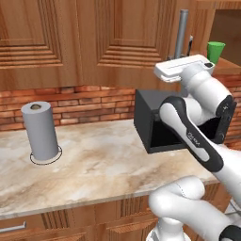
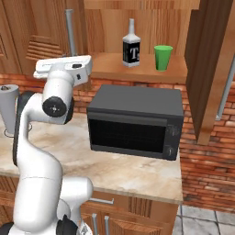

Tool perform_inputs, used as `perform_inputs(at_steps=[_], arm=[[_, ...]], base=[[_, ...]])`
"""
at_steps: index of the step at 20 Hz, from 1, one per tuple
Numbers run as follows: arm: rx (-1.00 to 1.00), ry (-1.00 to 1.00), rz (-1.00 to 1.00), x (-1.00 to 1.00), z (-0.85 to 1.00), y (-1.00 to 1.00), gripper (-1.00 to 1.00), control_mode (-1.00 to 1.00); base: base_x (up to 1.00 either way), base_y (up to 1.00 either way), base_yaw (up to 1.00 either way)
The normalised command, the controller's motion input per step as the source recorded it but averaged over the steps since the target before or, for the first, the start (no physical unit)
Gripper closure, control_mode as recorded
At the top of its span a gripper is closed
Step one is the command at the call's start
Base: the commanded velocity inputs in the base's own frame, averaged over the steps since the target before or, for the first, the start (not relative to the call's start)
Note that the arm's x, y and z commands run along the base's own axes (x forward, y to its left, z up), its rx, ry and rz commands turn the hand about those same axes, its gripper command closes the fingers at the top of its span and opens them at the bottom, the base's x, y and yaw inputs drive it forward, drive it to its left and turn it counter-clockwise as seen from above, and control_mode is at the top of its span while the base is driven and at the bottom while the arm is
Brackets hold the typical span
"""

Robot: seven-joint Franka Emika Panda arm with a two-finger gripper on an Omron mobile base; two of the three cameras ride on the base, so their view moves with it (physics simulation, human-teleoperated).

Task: Open the cabinet directly in front. Then move the liquor and the cup to the dining counter with the jar on it.

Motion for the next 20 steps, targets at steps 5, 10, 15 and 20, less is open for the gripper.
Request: perform_inputs(at_steps=[5,10,15,20], arm=[[0.00,0.00,0.02,-0.60,0.00,0.62,1.00,-1.00],[-0.01,-0.01,0.00,-0.66,-0.06,0.64,-1.00,-1.00],[0.01,-0.04,-0.01,-0.34,0.02,0.12,-1.00,-1.00],[0.10,-0.01,-0.01,-0.32,0.09,-0.41,-1.00,-1.00]], base=[[0.00,0.00,0.00],[0.00,0.00,0.00],[0.00,0.00,0.00],[0.00,0.00,0.00]])
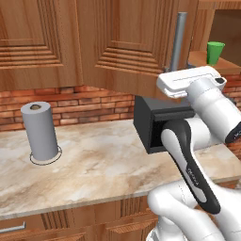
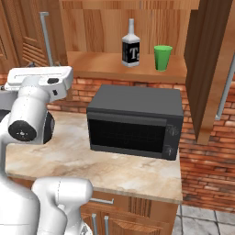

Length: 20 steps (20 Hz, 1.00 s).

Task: Open the cabinet directly in front. Then move the liquor and the cup to the dining counter with the jar on it.

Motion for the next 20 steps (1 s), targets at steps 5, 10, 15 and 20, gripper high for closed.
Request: perform_inputs(at_steps=[5,10,15,20], arm=[[0.10,-0.03,0.00,-0.45,0.12,-0.57,-1.00,-1.00],[0.18,0.00,0.00,-0.35,0.07,-0.72,-1.00,-1.00],[0.35,0.23,0.02,0.05,0.00,-0.72,-1.00,-1.00],[0.42,0.34,0.14,0.51,-0.03,-0.63,-1.00,-1.00]], base=[[0.00,0.00,0.00],[0.00,0.00,0.00],[0.00,0.00,0.00],[0.00,0.00,0.00]])
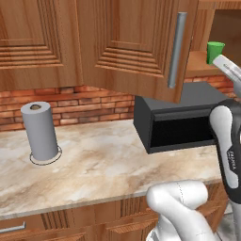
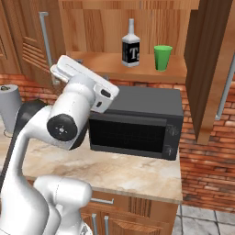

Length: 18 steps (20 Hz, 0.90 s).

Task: Open the cabinet directly in front. Then move the liquor and the cup to the dining counter with the jar on it.

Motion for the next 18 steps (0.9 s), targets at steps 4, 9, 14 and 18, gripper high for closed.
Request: perform_inputs(at_steps=[4,9,14,18], arm=[[0.36,0.32,0.24,0.60,-0.07,-0.43,-1.00,-1.00],[0.34,0.35,0.29,0.68,-0.17,-0.20,-1.00,-1.00],[0.26,0.30,0.29,0.72,-0.24,0.10,-1.00,-1.00],[0.19,0.26,0.26,0.57,-0.25,0.27,-1.00,-1.00]], base=[[0.00,0.00,0.00],[0.00,0.00,0.00],[0.00,0.00,0.00],[0.00,0.00,0.00]])
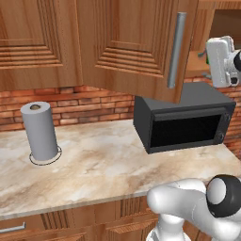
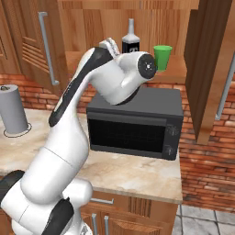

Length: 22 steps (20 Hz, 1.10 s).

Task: Open the cabinet directly in front. Then move the liquor and the cup to the dining counter with the jar on it.

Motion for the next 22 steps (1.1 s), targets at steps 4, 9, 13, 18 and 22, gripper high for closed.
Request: perform_inputs(at_steps=[4,9,13,18,22], arm=[[0.15,0.22,0.27,0.51,-0.28,0.29,-1.00,-1.00],[0.13,0.13,0.27,0.17,-0.23,0.47,-1.00,-1.00],[0.09,0.05,0.27,0.00,-0.20,0.67,-1.00,-1.00],[0.07,0.03,0.28,-0.03,-0.22,0.73,-1.00,-1.00],[0.04,0.00,0.26,-0.33,-0.21,0.82,-1.00,-1.00]], base=[[0.00,0.00,0.00],[0.00,0.00,0.00],[0.00,0.00,0.00],[0.00,0.00,0.00],[0.00,0.00,0.00]])
